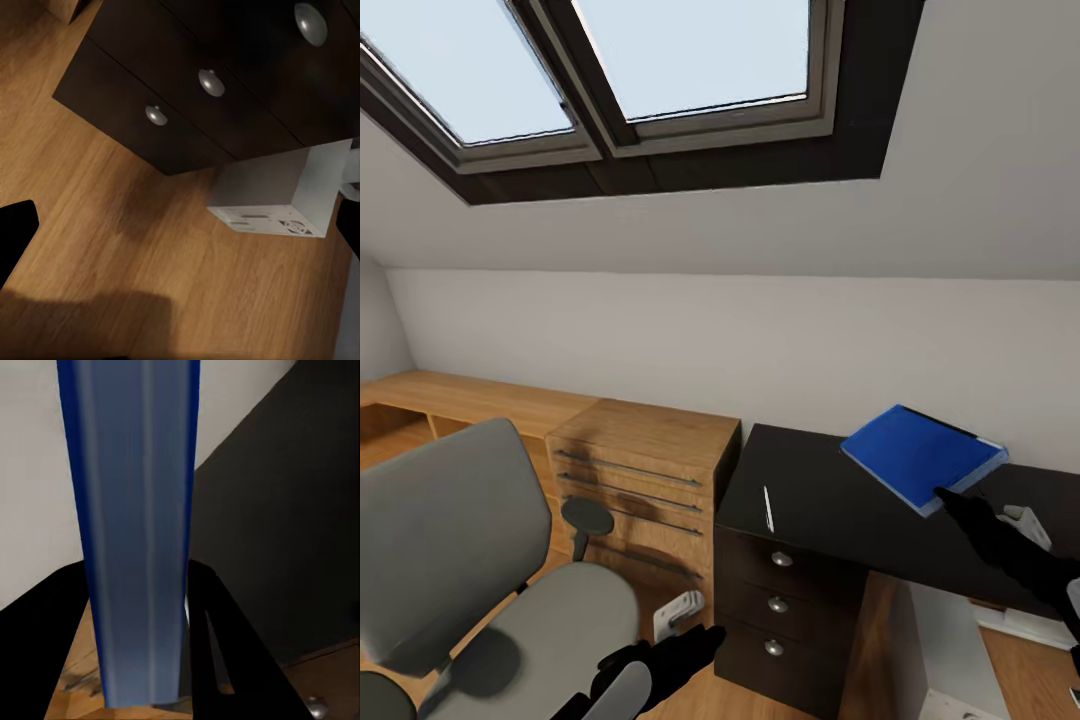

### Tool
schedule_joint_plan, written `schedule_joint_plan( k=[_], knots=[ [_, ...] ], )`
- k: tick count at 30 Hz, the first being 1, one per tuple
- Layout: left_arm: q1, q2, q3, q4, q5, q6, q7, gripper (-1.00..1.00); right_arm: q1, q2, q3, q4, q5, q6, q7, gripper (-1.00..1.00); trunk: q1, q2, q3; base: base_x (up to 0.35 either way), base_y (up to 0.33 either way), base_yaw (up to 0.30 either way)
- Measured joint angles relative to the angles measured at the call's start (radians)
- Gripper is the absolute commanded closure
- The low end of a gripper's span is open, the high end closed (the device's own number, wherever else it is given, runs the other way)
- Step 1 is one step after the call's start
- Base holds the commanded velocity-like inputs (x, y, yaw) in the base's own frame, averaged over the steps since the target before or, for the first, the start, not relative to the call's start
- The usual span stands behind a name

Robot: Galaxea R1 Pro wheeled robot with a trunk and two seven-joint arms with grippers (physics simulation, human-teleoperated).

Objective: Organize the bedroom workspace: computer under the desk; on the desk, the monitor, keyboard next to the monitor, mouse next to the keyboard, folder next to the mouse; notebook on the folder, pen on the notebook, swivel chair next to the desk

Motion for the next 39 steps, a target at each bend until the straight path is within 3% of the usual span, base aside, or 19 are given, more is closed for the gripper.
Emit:
schedule_joint_plan(
  k=[1,5,7,8,10,11,13,14,15,16,17,22,27,31,39],
  knots=[
    [0.000,0.000,0.000,0.002,0.000,0.000,0.000,-1.00,-0.006,0.024,0.000,-0.014,-0.001,-0.015,-0.040,1.00,-0.004,0.007,0.003,0.000,0.000,-0.014],
    [0.000,0.003,0.000,0.004,0.001,0.000,0.001,-1.00,-0.016,0.069,0.001,-0.033,-0.012,-0.036,-0.095,1.00,-0.019,0.035,0.016,0.000,0.000,-0.106],
    [0.001,0.006,0.000,0.005,0.002,0.000,0.001,-1.00,-0.022,0.106,0.002,-0.032,-0.009,-0.039,-0.103,1.00,-0.027,0.049,0.022,0.000,0.000,-0.044],
    [0.002,0.009,0.000,0.005,0.001,0.000,0.003,-1.00,-0.028,0.147,0.003,-0.023,-0.010,-0.041,-0.107,1.00,-0.031,0.056,0.025,0.000,0.000,-0.014],
    [0.006,0.012,0.003,0.004,0.002,-0.001,0.005,-1.00,-0.029,0.162,0.010,-0.021,-0.005,-0.042,-0.109,1.00,-0.038,0.070,0.031,0.000,0.000,-0.012],
    [0.024,0.017,0.014,-0.002,0.002,-0.001,0.008,-1.00,-0.030,0.185,0.030,-0.019,-0.011,-0.057,-0.114,1.00,-0.042,0.077,0.034,0.000,0.000,-0.038],
    [0.039,0.025,0.033,-0.008,0.002,-0.003,0.007,-1.00,-0.030,0.202,0.039,-0.016,-0.004,-0.089,-0.120,1.00,-0.050,0.091,0.041,0.000,0.000,-0.117],
    [0.053,0.037,0.065,-0.018,0.004,-0.010,0.005,-1.00,-0.030,0.223,0.044,-0.011,-0.002,-0.140,-0.126,1.00,-0.054,0.098,0.044,0.000,0.000,-0.248],
    [0.107,0.067,0.153,-0.070,0.004,-0.038,0.003,-1.00,-0.033,0.273,0.067,0.052,0.014,-0.316,-0.158,1.00,-0.058,0.105,0.047,0.000,0.000,-0.257],
    [0.119,0.078,0.170,-0.083,0.006,-0.043,0.003,-1.00,-0.037,0.282,0.076,0.076,0.015,-0.368,-0.166,1.00,-0.061,0.112,0.050,0.000,0.000,-0.282],
    [0.165,0.106,0.230,-0.129,0.004,-0.055,0.005,-1.00,-0.069,0.297,0.113,0.163,0.042,-0.554,-0.189,1.00,-0.065,0.119,0.053,0.000,0.000,-0.284],
    [0.218,0.130,0.317,-0.153,0.004,-0.063,0.000,-1.00,-0.092,0.307,0.132,0.217,0.064,-0.720,-0.202,1.00,-0.084,0.154,0.069,0.000,0.000,-0.291],
    [0.224,0.131,0.327,-0.152,0.001,-0.063,0.001,-1.00,-0.095,0.316,0.154,0.235,0.071,-0.853,-0.203,1.00,-0.104,0.189,0.084,0.000,0.000,-0.294],
    [0.225,0.128,0.324,-0.152,0.000,-0.063,0.003,-1.00,-0.129,0.333,0.183,0.324,0.113,-0.970,-0.204,1.00,-0.119,0.217,0.097,0.000,0.000,-0.294],
    [0.224,0.125,0.322,-0.152,-0.001,-0.064,0.004,-1.00,-0.212,0.339,0.193,0.457,0.153,-1.084,-0.228,1.00,-0.150,0.273,0.122,0.000,0.000,-0.297]
  ],
)
